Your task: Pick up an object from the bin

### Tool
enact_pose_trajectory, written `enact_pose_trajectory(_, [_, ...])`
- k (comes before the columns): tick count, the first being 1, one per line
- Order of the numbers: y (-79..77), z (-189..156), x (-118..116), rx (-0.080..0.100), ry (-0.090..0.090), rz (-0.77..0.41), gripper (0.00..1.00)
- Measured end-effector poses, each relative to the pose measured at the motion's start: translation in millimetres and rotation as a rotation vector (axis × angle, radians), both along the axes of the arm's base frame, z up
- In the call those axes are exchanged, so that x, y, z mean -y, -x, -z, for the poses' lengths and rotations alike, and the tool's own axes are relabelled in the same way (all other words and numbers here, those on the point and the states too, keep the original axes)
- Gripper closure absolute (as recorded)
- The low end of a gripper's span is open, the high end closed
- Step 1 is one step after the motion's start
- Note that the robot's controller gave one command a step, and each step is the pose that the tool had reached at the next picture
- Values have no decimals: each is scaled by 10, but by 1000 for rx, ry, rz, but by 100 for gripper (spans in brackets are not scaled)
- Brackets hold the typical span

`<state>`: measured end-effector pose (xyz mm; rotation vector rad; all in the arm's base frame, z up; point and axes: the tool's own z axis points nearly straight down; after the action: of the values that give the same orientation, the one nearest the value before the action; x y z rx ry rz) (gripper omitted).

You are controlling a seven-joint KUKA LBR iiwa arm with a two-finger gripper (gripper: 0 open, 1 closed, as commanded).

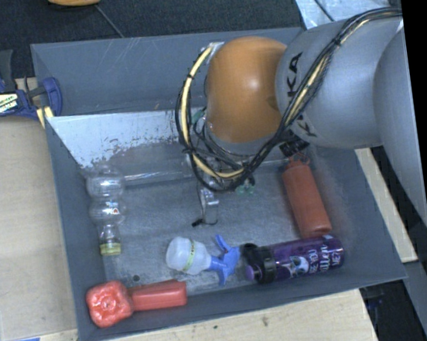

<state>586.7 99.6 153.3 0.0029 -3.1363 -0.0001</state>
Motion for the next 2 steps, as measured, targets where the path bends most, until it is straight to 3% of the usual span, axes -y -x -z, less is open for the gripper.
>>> enact_pose_trajectory(1, [-3, -20, 1, 3, 0, 0, 0])
enact_pose_trajectory(2, [126, 64, -113, 13, 1, -92, 0])
